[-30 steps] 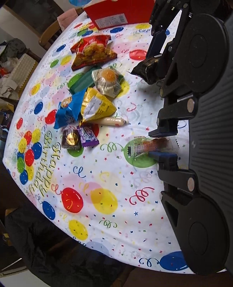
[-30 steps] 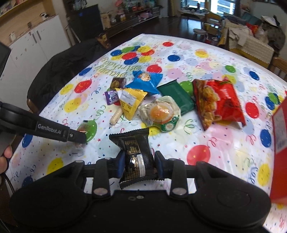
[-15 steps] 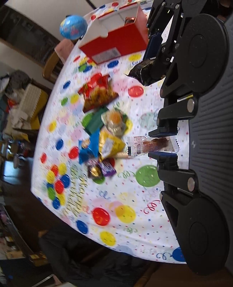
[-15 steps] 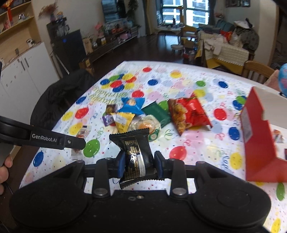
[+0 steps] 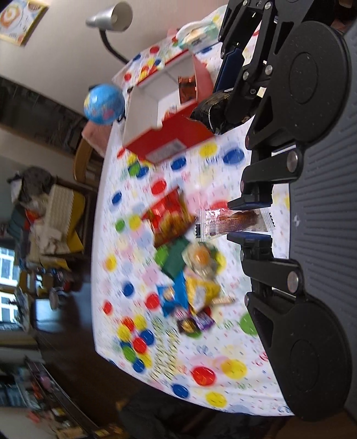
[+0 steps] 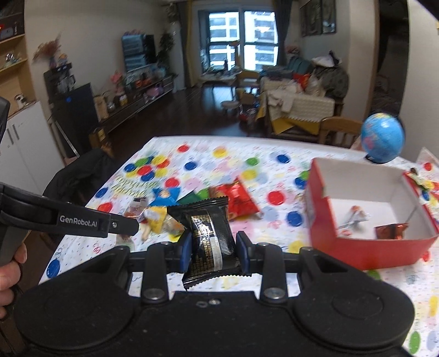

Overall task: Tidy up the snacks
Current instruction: 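Carry the candy packet and black snack with both grippers into the red box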

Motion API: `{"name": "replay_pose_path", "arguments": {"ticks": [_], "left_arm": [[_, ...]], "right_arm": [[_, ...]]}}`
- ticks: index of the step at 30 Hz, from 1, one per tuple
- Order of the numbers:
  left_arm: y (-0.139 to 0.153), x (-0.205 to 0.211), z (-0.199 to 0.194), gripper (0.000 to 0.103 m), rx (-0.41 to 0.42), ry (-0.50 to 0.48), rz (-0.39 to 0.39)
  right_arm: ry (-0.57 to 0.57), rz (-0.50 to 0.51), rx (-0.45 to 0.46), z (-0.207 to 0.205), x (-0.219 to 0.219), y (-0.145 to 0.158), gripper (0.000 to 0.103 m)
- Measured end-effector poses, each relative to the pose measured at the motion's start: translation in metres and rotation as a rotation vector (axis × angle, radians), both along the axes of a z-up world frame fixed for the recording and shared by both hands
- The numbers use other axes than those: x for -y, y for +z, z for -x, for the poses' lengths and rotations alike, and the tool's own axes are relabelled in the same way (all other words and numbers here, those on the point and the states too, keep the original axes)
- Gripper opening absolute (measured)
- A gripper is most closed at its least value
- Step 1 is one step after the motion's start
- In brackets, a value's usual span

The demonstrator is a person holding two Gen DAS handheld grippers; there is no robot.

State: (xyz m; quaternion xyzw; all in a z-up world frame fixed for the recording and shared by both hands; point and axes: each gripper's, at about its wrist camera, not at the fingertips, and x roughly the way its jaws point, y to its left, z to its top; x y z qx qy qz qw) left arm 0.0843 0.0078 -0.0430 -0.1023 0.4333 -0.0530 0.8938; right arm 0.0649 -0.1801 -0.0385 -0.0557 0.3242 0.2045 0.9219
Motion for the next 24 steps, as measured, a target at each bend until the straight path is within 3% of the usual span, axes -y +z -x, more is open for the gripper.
{"name": "replay_pose_path", "arguments": {"ticks": [13,24], "left_arm": [[0.037,0.095,-0.04,0.017,0.075,-0.129,-0.026],[0.032,0.181,-0.104,0.017,0.052,-0.189,-0.05]], "right_arm": [[-0.094,-0.013,0.067,-0.028,0.08,0.026,0.032],[-0.157,-0.01,0.061,-0.089,0.159,0.024,0.032]]}}
